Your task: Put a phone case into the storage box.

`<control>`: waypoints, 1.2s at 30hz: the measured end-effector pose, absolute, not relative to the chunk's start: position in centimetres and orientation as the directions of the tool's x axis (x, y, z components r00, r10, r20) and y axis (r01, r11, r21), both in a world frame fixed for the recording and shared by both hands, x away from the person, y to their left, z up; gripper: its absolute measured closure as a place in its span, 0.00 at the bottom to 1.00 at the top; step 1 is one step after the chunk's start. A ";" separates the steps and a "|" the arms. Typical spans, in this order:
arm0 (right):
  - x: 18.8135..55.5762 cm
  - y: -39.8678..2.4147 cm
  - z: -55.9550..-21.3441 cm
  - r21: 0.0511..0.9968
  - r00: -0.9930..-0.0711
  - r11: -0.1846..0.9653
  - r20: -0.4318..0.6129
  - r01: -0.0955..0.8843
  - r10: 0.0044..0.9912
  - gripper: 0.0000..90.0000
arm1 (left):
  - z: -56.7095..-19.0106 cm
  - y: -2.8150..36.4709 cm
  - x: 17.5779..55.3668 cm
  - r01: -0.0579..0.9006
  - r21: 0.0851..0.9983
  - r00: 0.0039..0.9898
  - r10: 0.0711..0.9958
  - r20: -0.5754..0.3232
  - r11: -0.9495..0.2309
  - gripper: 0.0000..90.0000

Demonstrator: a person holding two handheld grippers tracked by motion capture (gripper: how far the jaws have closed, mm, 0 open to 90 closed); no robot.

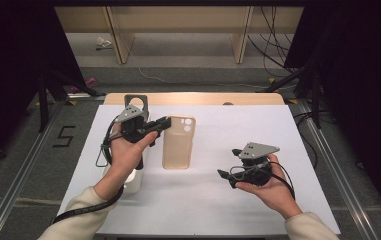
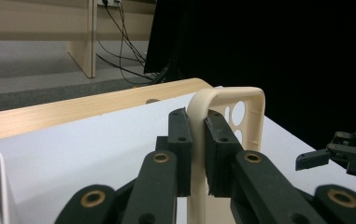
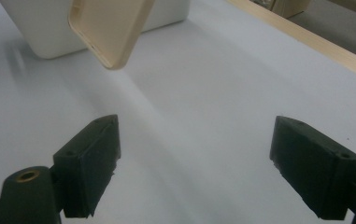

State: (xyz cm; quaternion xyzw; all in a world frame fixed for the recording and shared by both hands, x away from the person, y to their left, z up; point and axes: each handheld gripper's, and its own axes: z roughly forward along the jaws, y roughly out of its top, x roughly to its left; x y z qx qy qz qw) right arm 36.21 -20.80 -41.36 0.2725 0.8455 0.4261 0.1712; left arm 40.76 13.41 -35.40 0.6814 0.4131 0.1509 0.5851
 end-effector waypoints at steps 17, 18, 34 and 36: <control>36.2 -21.7 -41.7 0.819 -0.770 0.461 -0.038 0.341 0.637 0.19 | -34.5 15.1 41.0 0.361 0.932 0.602 0.760 -0.246 0.016 0.91; 36.2 -21.7 -41.7 0.820 -0.769 0.460 -0.038 0.341 0.638 0.19 | -34.5 15.1 41.0 0.361 0.932 0.602 0.760 -0.245 0.015 0.91; 36.2 -21.9 -41.7 0.822 -0.762 0.450 -0.030 0.349 0.646 0.19 | -33.7 16.5 41.1 0.344 0.939 0.595 0.770 -0.229 0.013 0.91; 36.2 -21.9 -41.7 0.822 -0.763 0.450 -0.030 0.349 0.646 0.19 | -33.5 16.6 41.2 0.341 0.940 0.596 0.771 -0.226 0.012 0.91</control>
